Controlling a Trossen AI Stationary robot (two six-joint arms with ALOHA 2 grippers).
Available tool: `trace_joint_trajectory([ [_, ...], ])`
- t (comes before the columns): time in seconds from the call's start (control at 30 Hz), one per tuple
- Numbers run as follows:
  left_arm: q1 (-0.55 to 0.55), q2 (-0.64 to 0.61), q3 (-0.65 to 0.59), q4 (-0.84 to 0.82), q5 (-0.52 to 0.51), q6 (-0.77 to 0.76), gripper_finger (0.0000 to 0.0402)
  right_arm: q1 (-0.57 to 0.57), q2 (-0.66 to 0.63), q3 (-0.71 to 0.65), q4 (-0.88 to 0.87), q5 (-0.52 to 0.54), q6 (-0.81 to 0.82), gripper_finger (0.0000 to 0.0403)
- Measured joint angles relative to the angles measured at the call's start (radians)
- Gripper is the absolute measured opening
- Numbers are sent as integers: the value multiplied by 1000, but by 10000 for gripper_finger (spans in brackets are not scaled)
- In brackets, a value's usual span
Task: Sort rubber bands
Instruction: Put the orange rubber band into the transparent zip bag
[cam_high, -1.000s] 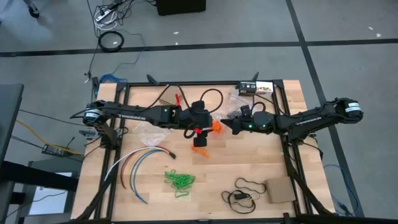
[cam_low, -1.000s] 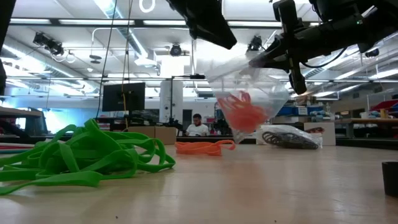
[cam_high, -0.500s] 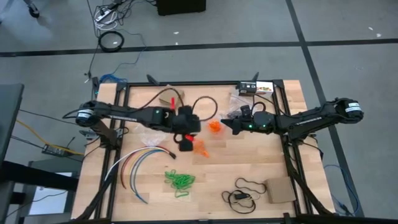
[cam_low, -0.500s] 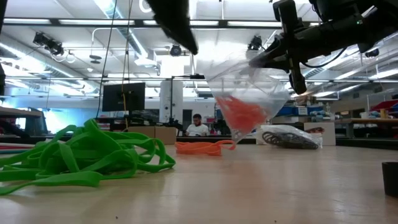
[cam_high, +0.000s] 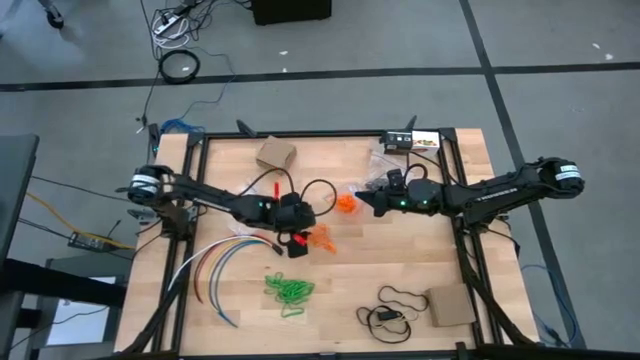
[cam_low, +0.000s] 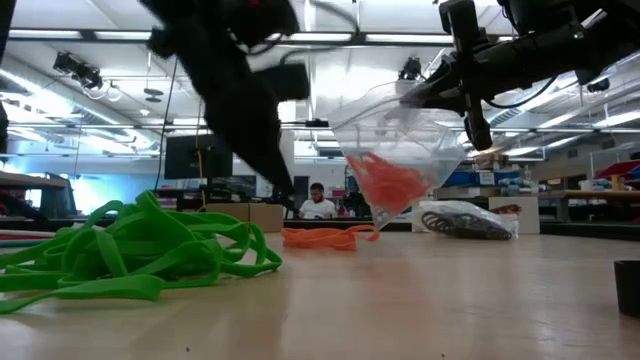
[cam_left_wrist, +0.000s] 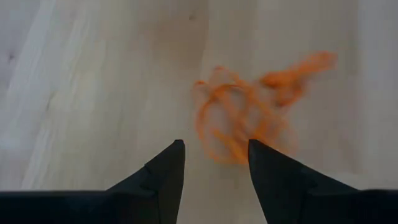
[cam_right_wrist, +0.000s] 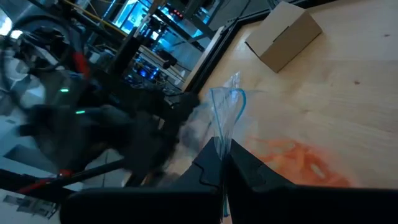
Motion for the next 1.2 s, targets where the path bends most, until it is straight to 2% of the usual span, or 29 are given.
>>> trace_joint_trajectory([
  [0.23, 44, 80, -34, 82, 18, -48, 170, 0, 0, 0, 4, 1, 0, 4],
  [0.3, 51, 109, -32, 113, 63, -43, 160, 0, 0, 0, 3, 1, 0, 4],
  [0.4, 55, 149, -30, 163, 126, -46, 139, 0, 0, 0, 1, 1, 0, 4],
  [0.5, 53, 168, -20, 161, 96, -47, 98, 0, 0, 0, 1, 1, 0, 4],
  [0.6, 49, 169, 1, 100, 57, -19, 25, 0, 0, 0, -1, 1, 0, 4],
  [0.63, 52, 167, 10, 80, 53, -2, 14, 0, 0, 0, 1, 1, 0, 4],
  [0.9, 56, 156, 217, -213, -61, 112, 3, 5, 0, 0, 5, -1, 0, 4],
  [1.2, 27, 81, 495, -451, -81, 194, 1, 7, 0, 0, 8, -3, -5, 4],
])
